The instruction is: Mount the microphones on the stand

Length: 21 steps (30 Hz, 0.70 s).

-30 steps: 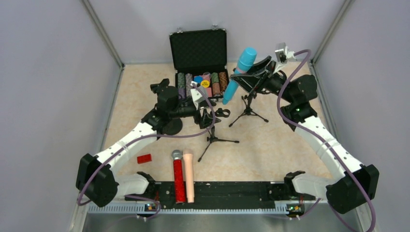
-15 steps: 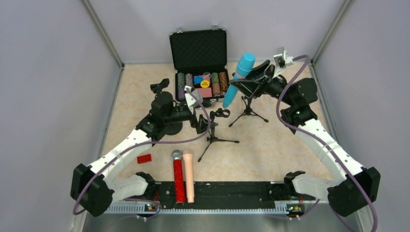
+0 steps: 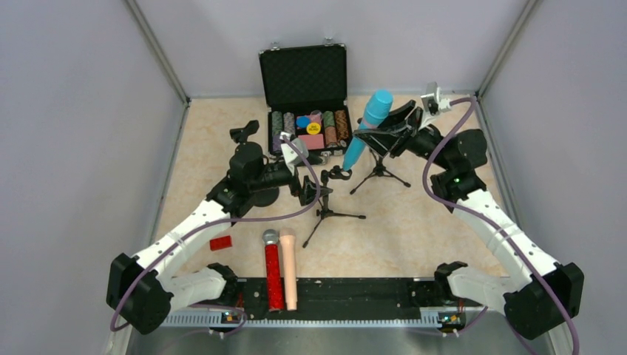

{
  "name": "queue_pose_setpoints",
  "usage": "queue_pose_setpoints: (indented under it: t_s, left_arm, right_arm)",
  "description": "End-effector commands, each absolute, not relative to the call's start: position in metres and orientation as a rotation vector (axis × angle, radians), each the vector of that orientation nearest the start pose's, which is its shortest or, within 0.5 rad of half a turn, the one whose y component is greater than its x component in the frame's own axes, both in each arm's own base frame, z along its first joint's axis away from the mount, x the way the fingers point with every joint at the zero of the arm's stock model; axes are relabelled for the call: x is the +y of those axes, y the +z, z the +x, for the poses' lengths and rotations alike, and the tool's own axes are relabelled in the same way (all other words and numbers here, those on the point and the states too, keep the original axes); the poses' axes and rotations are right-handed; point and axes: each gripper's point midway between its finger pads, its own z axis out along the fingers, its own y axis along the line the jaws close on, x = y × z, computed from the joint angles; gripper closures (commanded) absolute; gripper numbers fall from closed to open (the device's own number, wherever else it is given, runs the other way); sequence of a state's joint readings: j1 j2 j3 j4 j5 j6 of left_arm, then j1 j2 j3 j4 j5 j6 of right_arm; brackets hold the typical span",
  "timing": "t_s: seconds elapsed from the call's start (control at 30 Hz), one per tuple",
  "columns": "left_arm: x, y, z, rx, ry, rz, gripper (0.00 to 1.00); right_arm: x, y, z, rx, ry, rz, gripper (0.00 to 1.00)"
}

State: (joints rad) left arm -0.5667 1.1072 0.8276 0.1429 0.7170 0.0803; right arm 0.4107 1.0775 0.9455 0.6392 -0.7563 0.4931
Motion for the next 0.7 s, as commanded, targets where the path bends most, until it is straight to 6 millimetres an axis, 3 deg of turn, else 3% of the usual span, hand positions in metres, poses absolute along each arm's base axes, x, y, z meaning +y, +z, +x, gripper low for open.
queue_pose_setpoints:
  t_s: [0.0, 0.67]
  left_arm:
    - [-0.285, 0.289, 0.235, 1.358, -0.963, 1.048, 0.03]
    - [-0.284, 0.288, 0.235, 1.368, -0.959, 1.042, 0.05]
  right_arm:
    - [0.254, 0.447, 0.234, 1.010, 1.165, -0.712, 1.00]
    - [0.259, 0.427, 0.235, 1.051, 1.209, -0.725, 1.00]
